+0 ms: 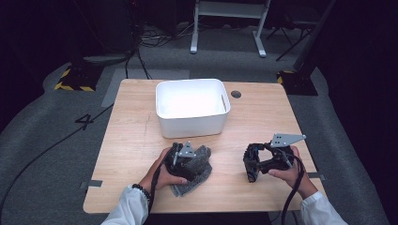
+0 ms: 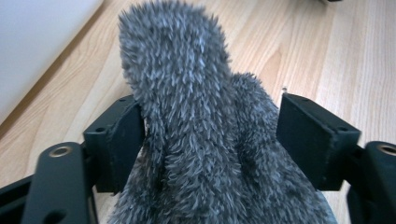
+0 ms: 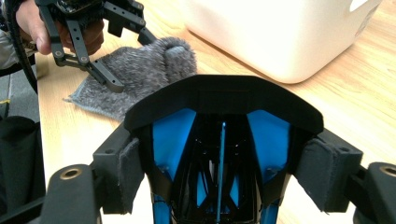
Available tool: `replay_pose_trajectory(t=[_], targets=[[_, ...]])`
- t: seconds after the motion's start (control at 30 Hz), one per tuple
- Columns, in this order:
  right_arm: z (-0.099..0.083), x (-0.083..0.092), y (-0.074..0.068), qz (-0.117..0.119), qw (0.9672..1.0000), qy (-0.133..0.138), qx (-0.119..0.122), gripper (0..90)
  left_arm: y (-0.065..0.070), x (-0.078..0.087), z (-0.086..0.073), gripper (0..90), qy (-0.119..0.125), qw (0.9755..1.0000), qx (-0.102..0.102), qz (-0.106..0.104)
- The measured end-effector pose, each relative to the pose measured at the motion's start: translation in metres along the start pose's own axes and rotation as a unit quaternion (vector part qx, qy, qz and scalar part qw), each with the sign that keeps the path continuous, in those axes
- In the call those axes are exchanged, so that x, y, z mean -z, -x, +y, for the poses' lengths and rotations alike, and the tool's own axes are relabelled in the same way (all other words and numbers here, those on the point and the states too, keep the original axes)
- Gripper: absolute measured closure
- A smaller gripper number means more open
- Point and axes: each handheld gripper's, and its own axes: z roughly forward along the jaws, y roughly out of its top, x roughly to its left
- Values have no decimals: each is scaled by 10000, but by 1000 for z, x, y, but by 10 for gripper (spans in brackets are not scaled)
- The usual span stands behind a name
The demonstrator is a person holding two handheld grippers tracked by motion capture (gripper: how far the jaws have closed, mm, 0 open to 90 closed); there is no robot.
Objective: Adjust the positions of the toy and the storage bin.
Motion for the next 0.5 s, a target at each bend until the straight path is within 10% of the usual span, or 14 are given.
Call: replay_pose_trajectory(t=[0.2,0.5], targets=[[5,-5,2,-26,9995,-303,-9,253,1,7,6,186,171,9988,-79,442],[6,-42,-9,38,9952,-945,257,252,9,18,9,174,325,9989,-194,274]])
